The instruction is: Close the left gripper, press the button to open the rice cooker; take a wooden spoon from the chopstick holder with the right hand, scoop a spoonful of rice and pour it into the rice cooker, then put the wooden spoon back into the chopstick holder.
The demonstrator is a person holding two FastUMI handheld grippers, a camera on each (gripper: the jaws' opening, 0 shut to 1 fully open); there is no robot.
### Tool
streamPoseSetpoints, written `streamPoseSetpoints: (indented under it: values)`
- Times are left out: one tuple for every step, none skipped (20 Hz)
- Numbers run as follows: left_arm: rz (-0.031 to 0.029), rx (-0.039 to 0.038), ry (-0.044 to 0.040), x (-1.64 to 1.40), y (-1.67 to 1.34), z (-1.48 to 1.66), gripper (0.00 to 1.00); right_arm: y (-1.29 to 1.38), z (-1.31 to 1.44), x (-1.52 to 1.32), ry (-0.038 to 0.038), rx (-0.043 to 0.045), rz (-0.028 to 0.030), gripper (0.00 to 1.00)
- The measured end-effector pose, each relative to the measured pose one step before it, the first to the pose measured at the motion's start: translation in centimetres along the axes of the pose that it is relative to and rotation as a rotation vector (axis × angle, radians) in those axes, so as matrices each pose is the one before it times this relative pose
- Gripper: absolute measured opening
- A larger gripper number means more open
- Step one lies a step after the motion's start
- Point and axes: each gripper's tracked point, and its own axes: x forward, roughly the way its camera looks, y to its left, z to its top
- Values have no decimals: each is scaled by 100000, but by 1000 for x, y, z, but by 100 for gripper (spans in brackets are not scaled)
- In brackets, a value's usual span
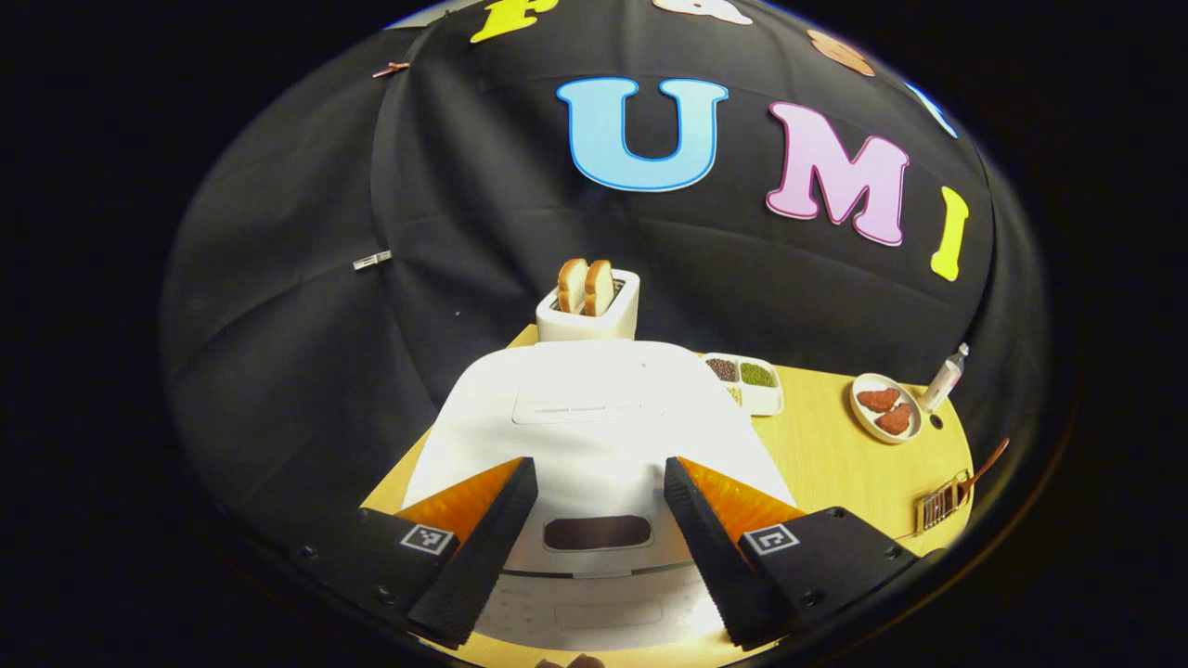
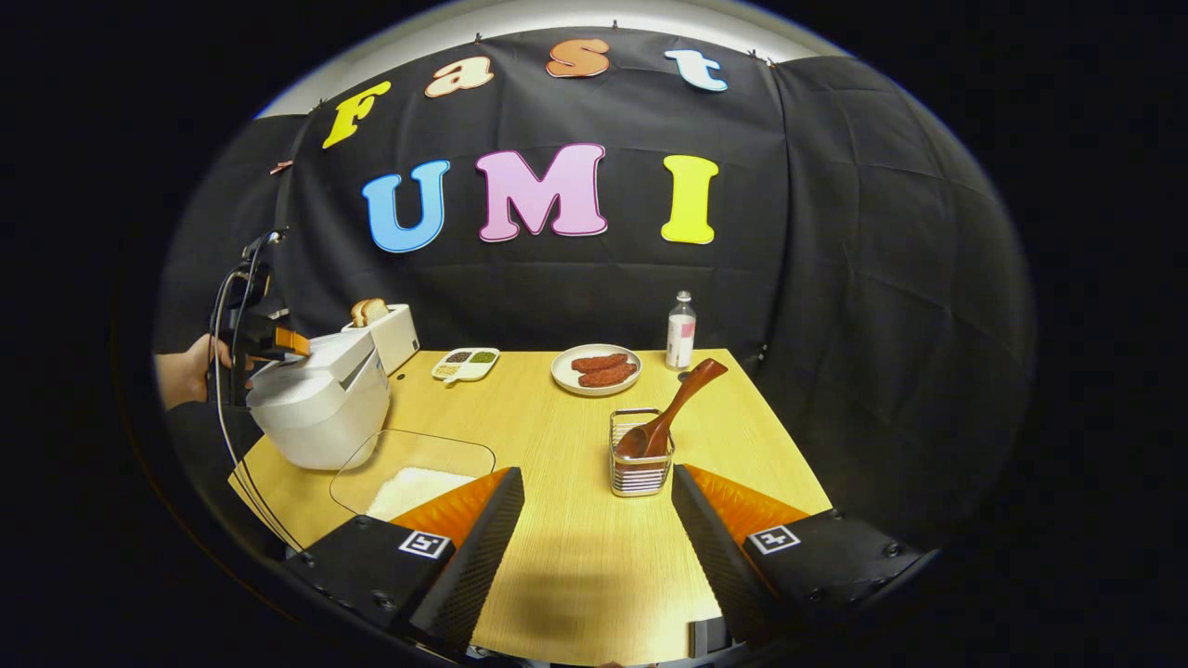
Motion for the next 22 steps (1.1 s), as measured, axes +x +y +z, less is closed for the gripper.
streamPoseSetpoints:
  values:
    - [188, -59, 556, 242, 24, -492, 99, -32, -169, 46, 562, 681, 58, 100]
    - [-3, 146, -2108, -64, -56, 64, 99, -74, -135, 1, 453, 602, -66, 100]
    - [-335, -356, -1466, 336, -56, -151, 99, -44, -163, -62, 308, 507, 22, 100]
    - [-97, -637, -1839, -358, -92, 148, 98, 69, -181, -19, 326, 220, 54, 100]
    - [340, 84, -842, -8, -114, -201, 100, -38, -67, 32, 154, -112, 70, 100]
    - [676, 1161, -979, 279, 111, -181, 99, 33, -65, -29, 65, -345, 176, 100]
    - [496, 618, 180, 72, 152, -63, 100, 42, -95, -35, 133, -392, 306, 100]
    - [290, -440, 341, -113, -69, 114, 99, 66, -33, 116, 248, -414, 402, 100]
    - [-22, -401, 607, -156, -54, 84, 100, 118, 58, 1, -50, -275, 569, 100]
    - [-74, 123, 296, -25, -34, 83, 100, 213, 146, 97, -328, 24, 565, 100]
    - [-265, 970, 493, 15, -1, 124, 100, 213, 220, 147, -284, 332, 544, 100]
    - [-360, 640, 355, -183, -17, 114, 99, 301, 181, 64, 74, 250, 565, 100]
    - [249, -636, -142, -401, -11, 305, 98, 236, 244, -35, 6, -403, 266, 100]
    - [-1069, -1521, -2669, -269, -228, 849, 98, 181, 700, -71, -1611, -1091, -265, 100]
    - [-2454, -1474, -4706, -989, -520, 1188, 96, 120, 999, -51, -2286, -1518, -1009, 100]
    - [-2833, -389, -4933, -1693, -712, 1171, 96, 270, 840, -350, -2119, -1238, -598, 100]
    - [-731, 1142, -3083, -1412, -88, 974, 96, 210, 905, -429, -2386, -1196, -1586, 100]
    - [-525, 946, -2998, -1344, 301, 975, 95, 148, 873, -531, -1612, -577, -1662, 100]
    - [-1792, 201, -4048, -1552, -220, 1439, 96, 552, 1090, -718, -2582, 435, -1001, 100]
    - [-1672, -172, -4207, -1644, -332, 1602, 96, 529, 1280, -607, -2780, 406, -1066, 100]
    - [-1403, 468, -3626, -1801, -111, 1349, 96, 536, 1214, -677, -2909, -354, -924, 100]
    - [-1220, 1052, -3343, -1870, 92, 1044, 95, 519, 1223, -664, -3066, -1382, -1338, 100]
